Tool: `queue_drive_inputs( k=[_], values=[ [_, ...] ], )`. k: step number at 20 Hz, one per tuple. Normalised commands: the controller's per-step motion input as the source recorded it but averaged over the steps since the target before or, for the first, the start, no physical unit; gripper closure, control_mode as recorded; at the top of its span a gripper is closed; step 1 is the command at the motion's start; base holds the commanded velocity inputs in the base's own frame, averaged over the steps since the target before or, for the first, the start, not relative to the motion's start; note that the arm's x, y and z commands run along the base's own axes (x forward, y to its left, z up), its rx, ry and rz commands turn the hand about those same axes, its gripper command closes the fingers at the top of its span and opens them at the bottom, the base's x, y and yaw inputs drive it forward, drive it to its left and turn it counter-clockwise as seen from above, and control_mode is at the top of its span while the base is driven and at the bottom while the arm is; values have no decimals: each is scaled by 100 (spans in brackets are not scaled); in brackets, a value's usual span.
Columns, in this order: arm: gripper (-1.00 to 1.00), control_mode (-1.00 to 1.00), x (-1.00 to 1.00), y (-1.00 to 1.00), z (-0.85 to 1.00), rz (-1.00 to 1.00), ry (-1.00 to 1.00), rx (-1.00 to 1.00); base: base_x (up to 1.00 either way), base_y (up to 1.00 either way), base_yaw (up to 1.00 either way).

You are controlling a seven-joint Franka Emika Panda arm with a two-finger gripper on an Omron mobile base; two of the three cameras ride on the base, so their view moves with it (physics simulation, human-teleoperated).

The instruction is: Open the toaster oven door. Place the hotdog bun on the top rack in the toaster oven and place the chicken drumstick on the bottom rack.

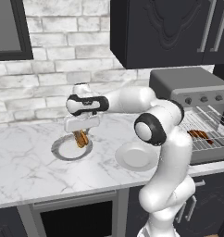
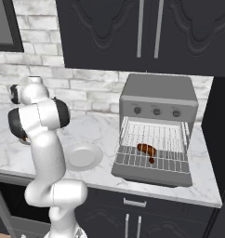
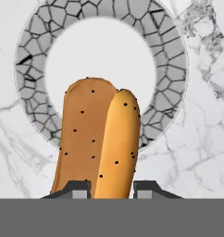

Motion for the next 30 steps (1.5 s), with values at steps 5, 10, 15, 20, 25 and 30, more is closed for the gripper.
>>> queue_drive_inputs(
  k=[5, 10, 15, 20, 25, 30],
  values=[
    [100, -100, -87, -88, 49, 0, -11, 0, 0, 0, 0],
    [100, -100, -77, -94, 41, -7, -17, 0, 0, 0, 0],
    [100, -100, -58, -92, 49, -13, -15, 0, 0, 0, 0],
    [100, -100, -27, -100, 35, -17, -3, 0, 0, 0, 0],
    [100, -100, 0, -100, 41, -15, 0, 0, 0, 0, 0],
    [100, -100, 0, -99, 31, -16, 0, 0, 0, 0, 0]
  ],
)
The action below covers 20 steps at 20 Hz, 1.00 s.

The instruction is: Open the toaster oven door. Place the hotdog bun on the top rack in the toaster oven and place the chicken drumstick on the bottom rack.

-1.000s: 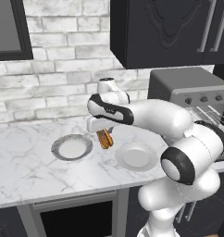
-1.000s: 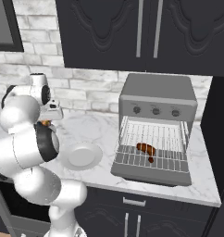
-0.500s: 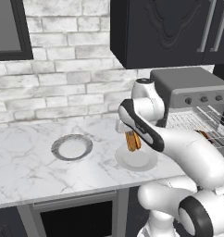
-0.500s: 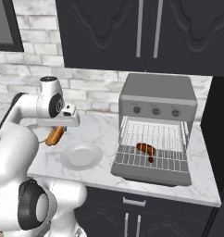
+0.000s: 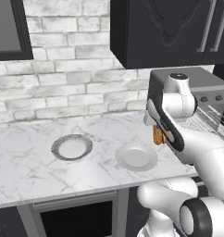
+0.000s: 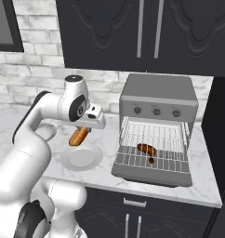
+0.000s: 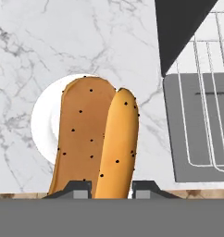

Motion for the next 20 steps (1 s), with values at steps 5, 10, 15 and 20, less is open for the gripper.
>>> queue_drive_inputs(
  k=[5, 10, 15, 20],
  values=[
    [100, -100, 0, -97, 20, -18, 0, 0, 0, 0, 0],
    [100, -100, 15, -98, 0, -24, 0, 0, 0, 0, 0],
    [100, -100, 38, -80, 0, -27, 3, 0, 0, 0, 0],
    [100, -100, 32, -71, -4, -26, 2, 0, 0, 0, 0]
  ],
)
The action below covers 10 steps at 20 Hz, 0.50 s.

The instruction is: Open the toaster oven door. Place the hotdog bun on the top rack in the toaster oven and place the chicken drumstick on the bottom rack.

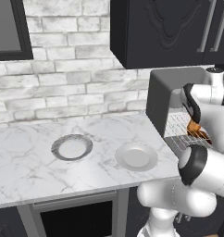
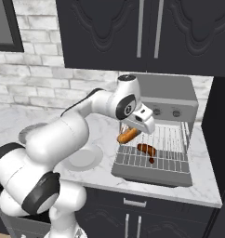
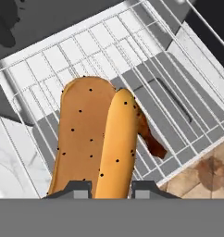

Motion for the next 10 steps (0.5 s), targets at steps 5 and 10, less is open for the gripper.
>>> queue_drive_inputs(
  k=[5, 10],
  values=[
    [100, -100, 30, -29, -20, -25, 1, 0, 0, 0, 0],
    [100, -100, 34, -16, -26, -24, 0, 0, 0, 0, 0]
  ],
)
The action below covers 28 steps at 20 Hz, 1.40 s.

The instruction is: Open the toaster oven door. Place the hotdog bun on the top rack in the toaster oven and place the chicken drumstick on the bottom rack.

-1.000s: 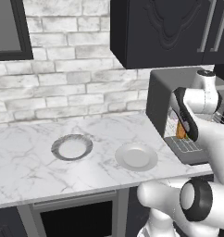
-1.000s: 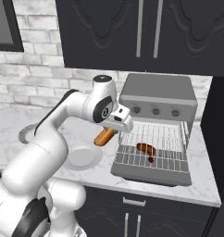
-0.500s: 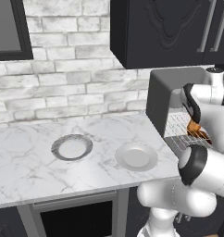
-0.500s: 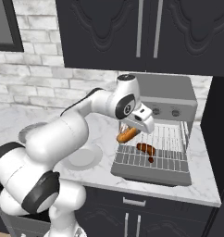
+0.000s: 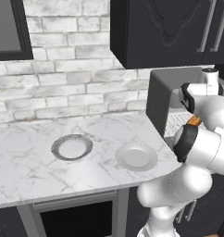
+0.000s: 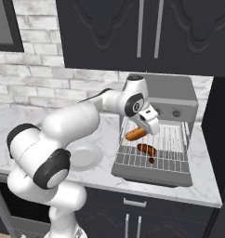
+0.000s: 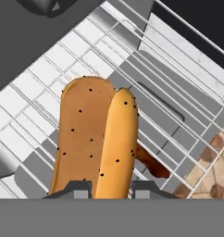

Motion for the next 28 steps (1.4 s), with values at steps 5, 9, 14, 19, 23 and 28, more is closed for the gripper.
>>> queue_drive_inputs(
  k=[5, 9, 14, 19, 23, 28],
  values=[
    [100, -100, 28, -39, -30, -20, 0, 0, 0, 0, 0],
    [100, -100, 15, -27, -26, -11, 0, 3, 0, 0, 0],
    [100, -100, 0, -25, -29, -9, 0, 4, 0, 0, 0],
    [100, -100, -7, -28, -26, -11, 0, 3, 0, 0, 0],
    [100, -100, -8, -51, -20, -14, 0, 4, 0, 0, 0],
    [100, -100, -47, -44, -6, -13, 0, 6, 0, 0, 0]
  ],
)
